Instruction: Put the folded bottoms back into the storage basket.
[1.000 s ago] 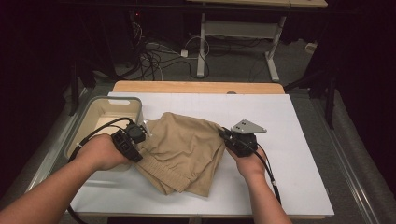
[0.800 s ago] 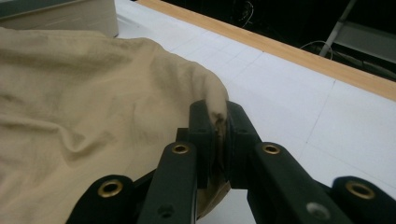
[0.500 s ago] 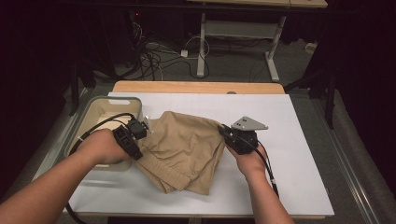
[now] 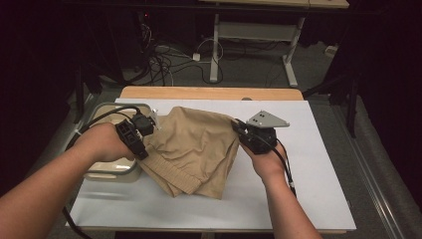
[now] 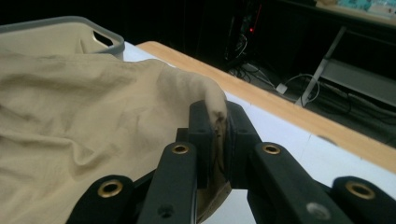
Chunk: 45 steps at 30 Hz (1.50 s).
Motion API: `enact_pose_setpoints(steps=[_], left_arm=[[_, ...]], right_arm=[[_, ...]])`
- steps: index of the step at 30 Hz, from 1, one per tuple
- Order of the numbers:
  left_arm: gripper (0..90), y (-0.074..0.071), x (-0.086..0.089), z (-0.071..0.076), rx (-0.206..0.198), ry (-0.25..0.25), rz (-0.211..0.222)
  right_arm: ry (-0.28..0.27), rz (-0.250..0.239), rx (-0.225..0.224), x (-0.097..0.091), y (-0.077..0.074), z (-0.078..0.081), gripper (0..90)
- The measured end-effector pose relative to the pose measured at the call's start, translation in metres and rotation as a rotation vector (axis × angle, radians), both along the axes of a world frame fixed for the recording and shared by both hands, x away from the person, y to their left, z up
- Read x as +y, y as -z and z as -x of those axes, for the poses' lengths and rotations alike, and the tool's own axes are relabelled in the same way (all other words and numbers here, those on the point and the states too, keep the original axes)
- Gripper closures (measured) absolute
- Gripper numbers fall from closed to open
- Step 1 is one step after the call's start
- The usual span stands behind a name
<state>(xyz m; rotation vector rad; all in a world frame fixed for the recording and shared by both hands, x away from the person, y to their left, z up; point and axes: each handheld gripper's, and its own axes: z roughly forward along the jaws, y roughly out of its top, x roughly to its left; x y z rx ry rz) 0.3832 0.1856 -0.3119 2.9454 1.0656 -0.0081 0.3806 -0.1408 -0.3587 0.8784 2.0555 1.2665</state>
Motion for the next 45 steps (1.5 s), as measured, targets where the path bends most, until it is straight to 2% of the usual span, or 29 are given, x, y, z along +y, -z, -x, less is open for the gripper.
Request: enact_pose_setpoints(steps=[4,7,12,13,15,16,30,36,41,45], left_arm=[[76.6,-0.010,0.005,0.000,-0.009,-0.004,0.002],[76.6,-0.016,0.012,0.002,-0.014,-0.016,-0.012],[76.6,-0.025,0.033,0.007,-0.025,-0.052,-0.026],[76.6,-0.025,0.033,0.007,-0.025,-0.052,-0.026],[76.6,-0.027,0.046,0.009,-0.031,-0.076,-0.029],[76.6,-0.027,0.046,0.009,-0.031,-0.076,-0.029],[76.6,-0.019,0.108,0.017,-0.034,-0.161,-0.045],[76.6,-0.017,0.126,0.018,-0.041,-0.194,-0.049],[76.6,-0.016,0.143,0.019,-0.050,-0.231,-0.037],[76.6,-0.012,0.157,0.019,-0.051,-0.259,-0.035]], right_arm=[[-0.006,0.004,-0.016,0.005,-0.009,-0.001,84.9],[-0.015,0.005,-0.030,0.012,-0.017,-0.003,84.9],[-0.047,0.007,-0.054,0.034,-0.029,-0.009,84.9],[-0.047,0.007,-0.054,0.034,-0.029,-0.009,84.9],[-0.064,0.008,-0.054,0.047,-0.031,-0.014,84.9],[-0.064,0.008,-0.054,0.047,-0.031,-0.014,84.9],[-0.137,0.011,-0.028,0.111,-0.019,-0.041,84.9],[-0.154,0.003,-0.023,0.127,-0.016,-0.051,84.9],[-0.182,0.008,-0.020,0.151,-0.012,-0.062,84.9],[-0.200,0.006,-0.021,0.162,-0.012,-0.068,84.9]])
